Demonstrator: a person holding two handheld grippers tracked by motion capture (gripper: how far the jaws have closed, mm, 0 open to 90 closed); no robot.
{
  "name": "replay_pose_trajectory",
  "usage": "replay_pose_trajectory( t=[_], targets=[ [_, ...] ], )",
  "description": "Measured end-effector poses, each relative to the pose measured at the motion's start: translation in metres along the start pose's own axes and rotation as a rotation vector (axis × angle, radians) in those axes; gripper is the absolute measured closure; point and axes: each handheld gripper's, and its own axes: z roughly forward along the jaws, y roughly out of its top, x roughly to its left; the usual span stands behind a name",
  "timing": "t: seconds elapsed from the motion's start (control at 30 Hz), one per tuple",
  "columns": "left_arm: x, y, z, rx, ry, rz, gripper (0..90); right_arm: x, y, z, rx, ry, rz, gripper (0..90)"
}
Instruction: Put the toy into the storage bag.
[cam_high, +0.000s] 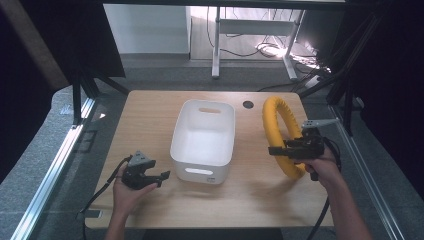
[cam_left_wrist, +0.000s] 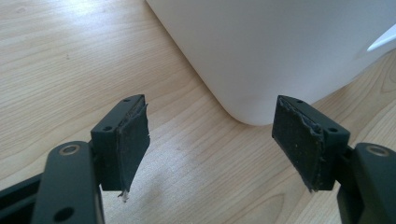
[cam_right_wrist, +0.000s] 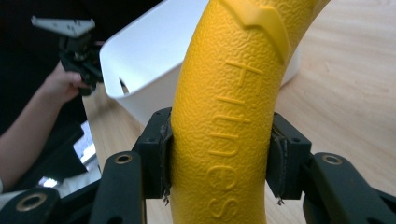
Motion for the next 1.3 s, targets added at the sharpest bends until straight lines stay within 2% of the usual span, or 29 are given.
replay_pose_trajectory(
  t=[0.1, 0.3, 0.53, 0.73, 0.9, 1.1, 1.3],
  targets=[
    [0.0, 0.0, 0.0, 0.002, 0.0, 0.0, 27.5, 0.0, 0.003, -0.004, -0.054, 0.013, 0.006, 49.5],
    [0.0, 0.0, 0.0, 0.001, 0.0, -0.001, 27.5, 0.002, 0.007, -0.008, -0.118, 0.037, 0.003, 49.5],
    [0.001, 0.0, -0.001, -0.002, 0.003, 0.001, 27.5, 0.009, 0.01, -0.003, -0.179, 0.061, -0.018, 49.4],
    [0.002, 0.0, -0.001, 0.0, 0.008, -0.002, 27.5, 0.016, 0.012, 0.002, -0.244, 0.044, -0.02, 49.2],
    [0.001, 0.0, -0.001, -0.006, 0.007, -0.003, 27.5, 0.026, 0.015, 0.005, -0.294, 0.005, -0.049, 49.2],
    [0.001, 0.0, -0.001, -0.002, 0.007, 0.001, 27.5, 0.032, 0.02, 0.008, -0.34, 0.0, -0.051, 49.1],
    [0.002, 0.0, -0.002, -0.004, 0.011, 0.001, 27.5, 0.041, 0.026, 0.011, -0.379, -0.039, -0.073, 49.0]
  ],
)
